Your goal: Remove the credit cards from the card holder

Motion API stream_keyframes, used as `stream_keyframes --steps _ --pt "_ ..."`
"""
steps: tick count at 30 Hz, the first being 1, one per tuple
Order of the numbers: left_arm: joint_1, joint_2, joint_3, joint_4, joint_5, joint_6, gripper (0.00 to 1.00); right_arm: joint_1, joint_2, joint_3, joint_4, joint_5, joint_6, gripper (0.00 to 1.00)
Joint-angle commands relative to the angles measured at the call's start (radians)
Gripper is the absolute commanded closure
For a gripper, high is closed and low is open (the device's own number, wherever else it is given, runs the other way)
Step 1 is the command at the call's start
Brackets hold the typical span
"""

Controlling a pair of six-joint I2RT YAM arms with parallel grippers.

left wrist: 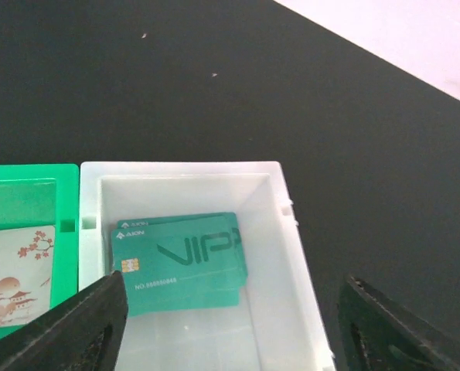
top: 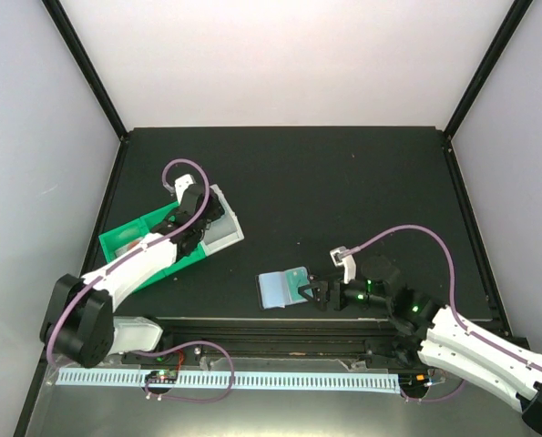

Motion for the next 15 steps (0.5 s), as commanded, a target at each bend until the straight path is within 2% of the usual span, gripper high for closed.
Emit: stream_keyframes --steps 1,3,4,5,9,12,15 --pt "0.008 -0.102 0.043 -0.106 0.119 0.106 0.19 -0.002 -0.014 0.023 -0.055 0.05 -0.03 0.0" --pt "0.008 -0.146 0.046 -0.149 0.181 0.126 0.1 -0.001 -0.009 0.027 -0.07 0.054 -0.037 0.02" --pt "0.008 -0.163 0.047 -0.168 0.221 0.142 0.03 -0.001 -0.007 0.028 -0.073 0.055 -0.04 0.04" --pt "0.008 -0.182 0.046 -0.18 0.275 0.163 0.01 -0.001 -0.003 0.027 -0.074 0.055 -0.041 0.05" --pt "0.008 -0.237 0.041 -0.236 0.479 0.205 0.01 -0.001 0.017 0.025 -0.075 0.061 -0.037 0.15" --pt "0.006 -0.27 0.008 -0.235 0.617 0.215 0.02 -0.001 0.042 0.021 -0.069 0.065 -0.026 0.28" --pt "0.005 -0.31 -0.052 -0.21 0.735 0.207 0.07 -0.001 0.073 0.011 -0.044 0.055 -0.013 0.46"
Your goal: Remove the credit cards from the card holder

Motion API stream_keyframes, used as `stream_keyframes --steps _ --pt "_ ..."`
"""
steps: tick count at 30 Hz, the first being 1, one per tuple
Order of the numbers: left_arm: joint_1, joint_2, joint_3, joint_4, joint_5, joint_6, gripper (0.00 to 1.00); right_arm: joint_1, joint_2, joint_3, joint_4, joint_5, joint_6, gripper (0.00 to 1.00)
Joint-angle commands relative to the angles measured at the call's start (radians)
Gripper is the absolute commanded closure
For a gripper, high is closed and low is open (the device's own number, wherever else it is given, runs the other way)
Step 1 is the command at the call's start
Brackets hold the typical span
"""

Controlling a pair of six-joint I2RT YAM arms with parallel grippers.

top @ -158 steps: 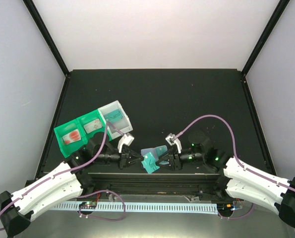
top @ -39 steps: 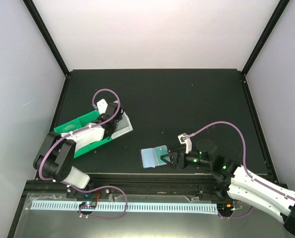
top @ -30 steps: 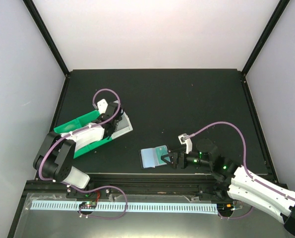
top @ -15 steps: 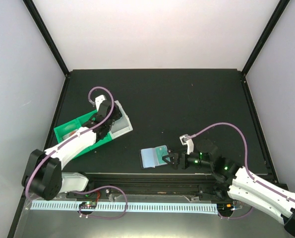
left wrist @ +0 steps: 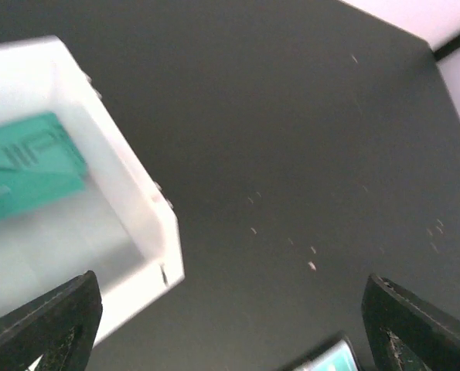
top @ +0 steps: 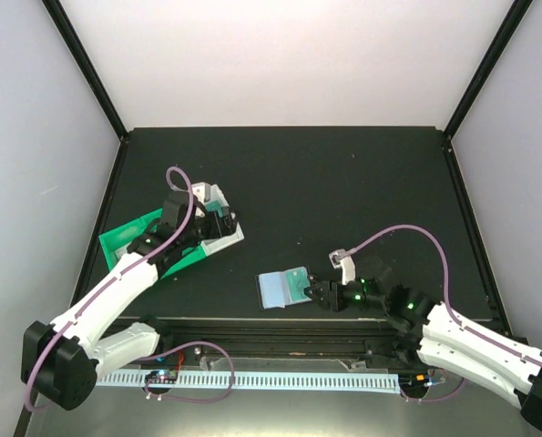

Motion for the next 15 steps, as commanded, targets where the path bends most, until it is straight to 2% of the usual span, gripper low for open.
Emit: stream_keyframes --steps 1,3,7,10,15 --pt "0.004 -0.063 -0.074 -0.006 0.268 0.025 0.09 -0.002 0.043 0.006 0.034 0.004 0.015 0.52" --pt "0.001 -0.091 -0.121 0.023 0.327 0.005 0.14 -0.001 0.071 0.0 0.054 0.0 0.026 0.59" --pt "-0.011 -0.136 -0.232 0.11 0.412 -0.063 0.19 -0.001 0.14 -0.009 0.11 -0.021 0.039 0.69" --pt "-0.045 -0.151 -0.318 0.203 0.458 -0.122 0.24 -0.001 0.198 -0.011 0.162 -0.042 0.044 0.7" --pt "-0.144 -0.136 -0.354 0.252 0.432 -0.169 0.29 -0.002 0.285 0.022 0.164 0.012 0.005 0.7"
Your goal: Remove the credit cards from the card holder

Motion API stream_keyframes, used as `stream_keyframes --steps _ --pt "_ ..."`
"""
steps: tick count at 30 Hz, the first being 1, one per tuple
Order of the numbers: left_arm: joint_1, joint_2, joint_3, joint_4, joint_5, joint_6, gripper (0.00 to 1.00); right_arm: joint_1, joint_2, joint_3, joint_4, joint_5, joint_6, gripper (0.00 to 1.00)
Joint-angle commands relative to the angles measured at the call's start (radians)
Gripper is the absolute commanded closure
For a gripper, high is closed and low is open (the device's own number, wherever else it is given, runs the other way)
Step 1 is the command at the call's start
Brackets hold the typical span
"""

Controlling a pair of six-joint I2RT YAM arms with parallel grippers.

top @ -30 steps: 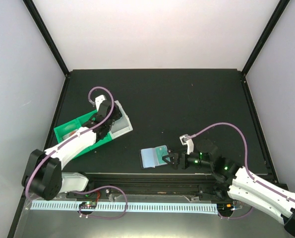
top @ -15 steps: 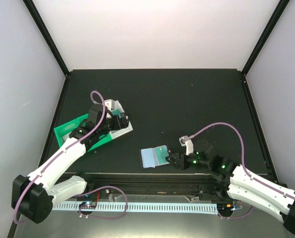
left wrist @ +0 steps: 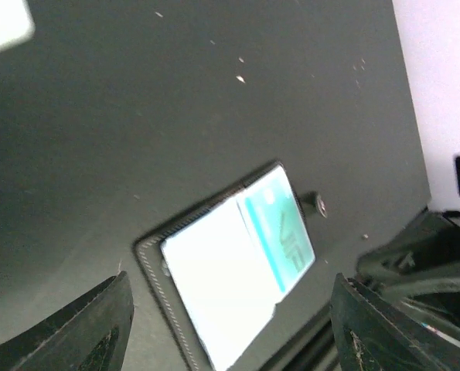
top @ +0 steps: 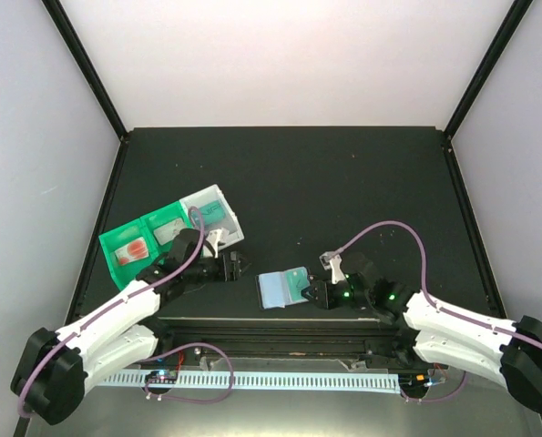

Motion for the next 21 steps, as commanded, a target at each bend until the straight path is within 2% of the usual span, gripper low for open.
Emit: stream_keyframes --steps 1,5,12,21 --pt "-0.075 0.007 0.0 0.114 0.021 -0.073 0.29 -0.001 0.05 0.041 0.004 0.06 -0.05 0.7" --pt "-0.135 0.029 -0.029 0.188 0.001 -0.132 0.29 -0.001 0.116 0.096 -0.072 0.152 -0.109 0.71" --pt "-0.209 0.099 -0.056 0.3 -0.023 -0.199 0.35 -0.001 0.197 0.123 -0.062 0.191 -0.134 0.74" --pt "-0.299 0.208 -0.054 0.4 -0.031 -0.236 0.37 -0.001 0.272 0.119 -0.006 0.194 -0.135 0.78"
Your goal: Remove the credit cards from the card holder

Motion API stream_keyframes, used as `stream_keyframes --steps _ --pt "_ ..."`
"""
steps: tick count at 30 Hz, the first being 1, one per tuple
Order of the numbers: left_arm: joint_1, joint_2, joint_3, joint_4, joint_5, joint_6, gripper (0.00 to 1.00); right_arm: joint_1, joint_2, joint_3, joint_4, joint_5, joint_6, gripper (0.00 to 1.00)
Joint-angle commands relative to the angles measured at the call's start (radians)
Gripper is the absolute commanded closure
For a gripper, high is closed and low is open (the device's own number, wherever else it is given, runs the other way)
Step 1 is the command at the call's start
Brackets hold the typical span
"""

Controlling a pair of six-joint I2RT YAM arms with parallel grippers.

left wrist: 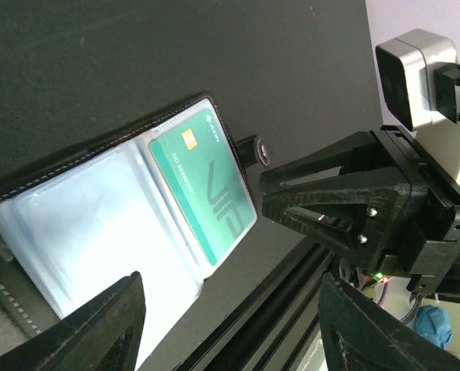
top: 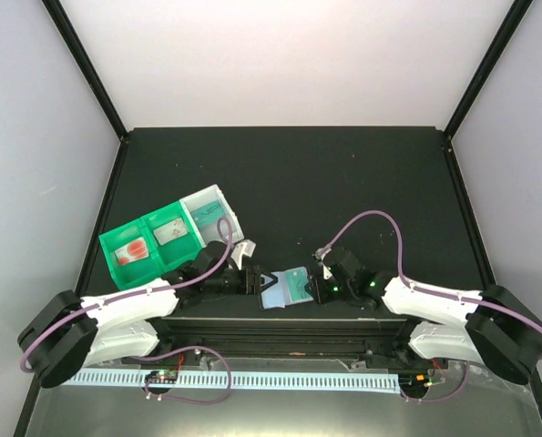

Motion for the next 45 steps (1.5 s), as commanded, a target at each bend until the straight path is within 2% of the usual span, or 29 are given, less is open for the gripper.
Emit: stream_keyframes --steps 1,9,14,19,25,34,41,45 --pt "-0.034 0.047 0.003 0.1 -0.016 -0.033 0.38 -0.001 0.028 0.012 0.057 0.026 -0.007 0.79" --pt "-0.072 0.07 -0.012 0.128 -0.05 -0.049 0.43 -0.001 0.089 0.005 0.107 0.008 -0.004 0.87" --pt "-0.073 0.074 -0.021 0.099 -0.129 -0.037 0.48 -0.001 0.133 0.002 0.117 -0.005 0.01 0.88" --pt "-0.076 0.077 -0.057 0.156 -0.129 -0.068 0.5 0.001 0.164 -0.007 0.132 -0.06 0.036 0.89" --pt "-0.083 0.09 -0.085 0.197 -0.151 -0.091 0.53 0.002 0.145 -0.035 0.176 -0.111 0.094 0.89" --pt "-0.096 0.11 -0.094 0.251 -0.147 -0.121 0.55 0.002 0.05 -0.043 0.11 -0.042 0.105 0.89" --pt "-0.118 0.168 -0.085 0.3 -0.146 -0.141 0.56 0.002 0.107 -0.057 0.152 -0.073 0.105 0.89" --pt "-0.14 0.21 -0.08 0.327 -0.152 -0.16 0.58 0.005 0.146 -0.072 0.179 -0.092 0.113 0.96"
